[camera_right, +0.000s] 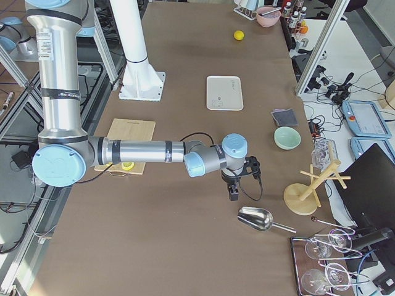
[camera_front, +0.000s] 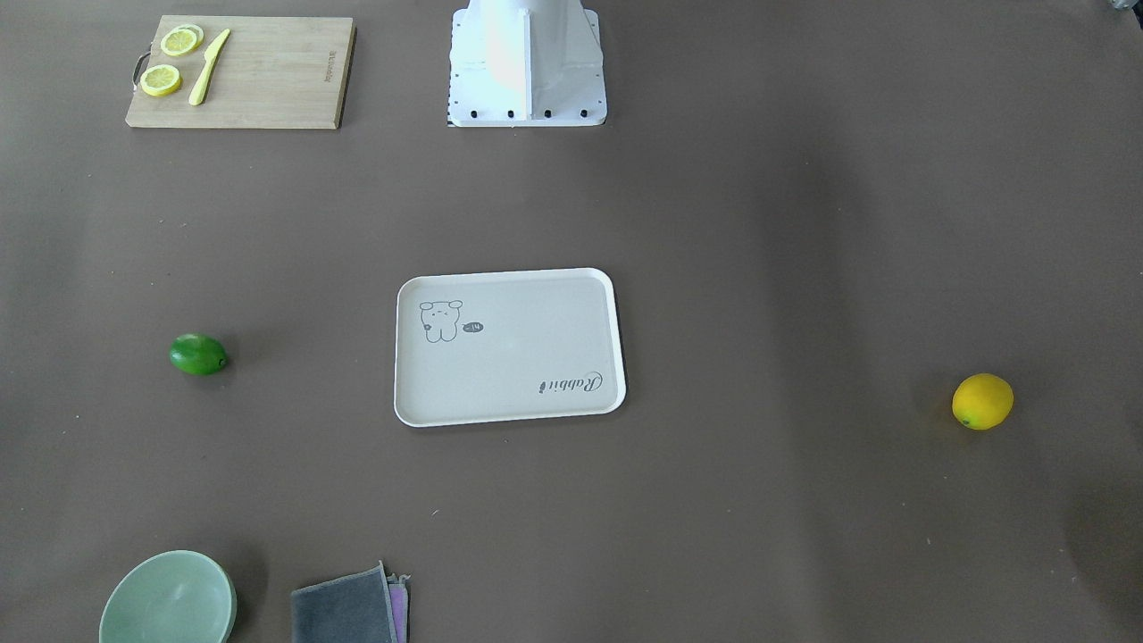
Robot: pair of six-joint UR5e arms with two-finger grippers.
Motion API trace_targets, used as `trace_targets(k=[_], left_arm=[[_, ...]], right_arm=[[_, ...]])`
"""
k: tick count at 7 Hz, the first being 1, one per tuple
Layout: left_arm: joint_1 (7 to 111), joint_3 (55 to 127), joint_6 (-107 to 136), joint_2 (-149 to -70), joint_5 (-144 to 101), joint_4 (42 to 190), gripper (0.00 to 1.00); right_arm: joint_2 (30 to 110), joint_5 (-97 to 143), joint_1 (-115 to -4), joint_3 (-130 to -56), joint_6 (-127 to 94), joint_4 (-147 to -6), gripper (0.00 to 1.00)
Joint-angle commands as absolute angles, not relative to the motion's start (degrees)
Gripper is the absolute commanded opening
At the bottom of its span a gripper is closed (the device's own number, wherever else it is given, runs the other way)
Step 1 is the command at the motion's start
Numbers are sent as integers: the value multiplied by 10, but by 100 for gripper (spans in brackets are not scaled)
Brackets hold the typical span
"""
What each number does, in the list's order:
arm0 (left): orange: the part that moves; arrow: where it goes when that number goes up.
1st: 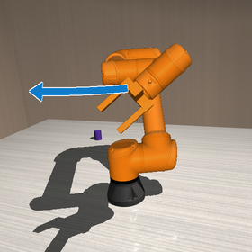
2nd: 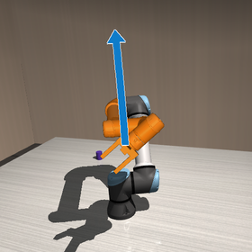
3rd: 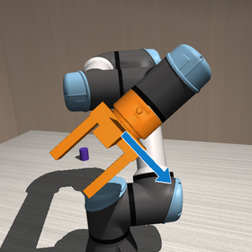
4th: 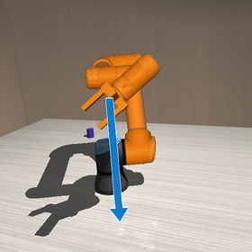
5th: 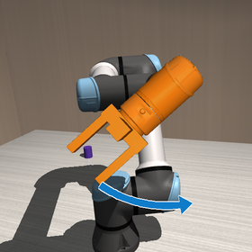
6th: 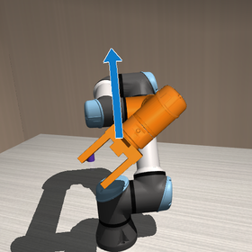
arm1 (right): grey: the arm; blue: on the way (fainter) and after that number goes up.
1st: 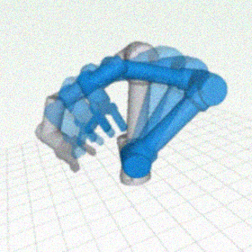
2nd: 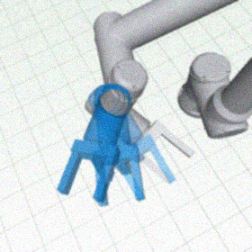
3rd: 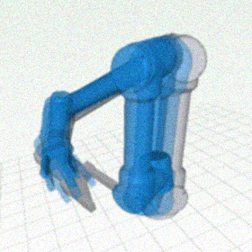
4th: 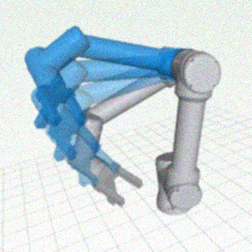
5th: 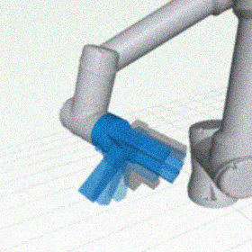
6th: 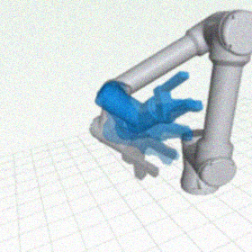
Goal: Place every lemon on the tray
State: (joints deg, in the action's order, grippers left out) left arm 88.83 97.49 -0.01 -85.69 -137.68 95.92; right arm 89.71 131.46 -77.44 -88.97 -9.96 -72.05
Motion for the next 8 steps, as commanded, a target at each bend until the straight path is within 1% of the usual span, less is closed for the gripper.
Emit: trace_targets(k=[1, 6, 7, 8], left_arm=[[889, 973, 2, -863, -1381, 972, 98], [888, 979, 23, -854, -1383, 1009, 98], [888, 992, 47, -855, -1383, 1009, 98], [888, 1000, 55, -855, -1383, 1012, 98]], right_arm=[[905, 1351, -775, -904, -98, -717, 100], [903, 1381, -773, -927, -101, -716, 100], [904, 1381, -769, -948, -98, -715, 100], [901, 1388, -758, -952, -98, -716, 100]])
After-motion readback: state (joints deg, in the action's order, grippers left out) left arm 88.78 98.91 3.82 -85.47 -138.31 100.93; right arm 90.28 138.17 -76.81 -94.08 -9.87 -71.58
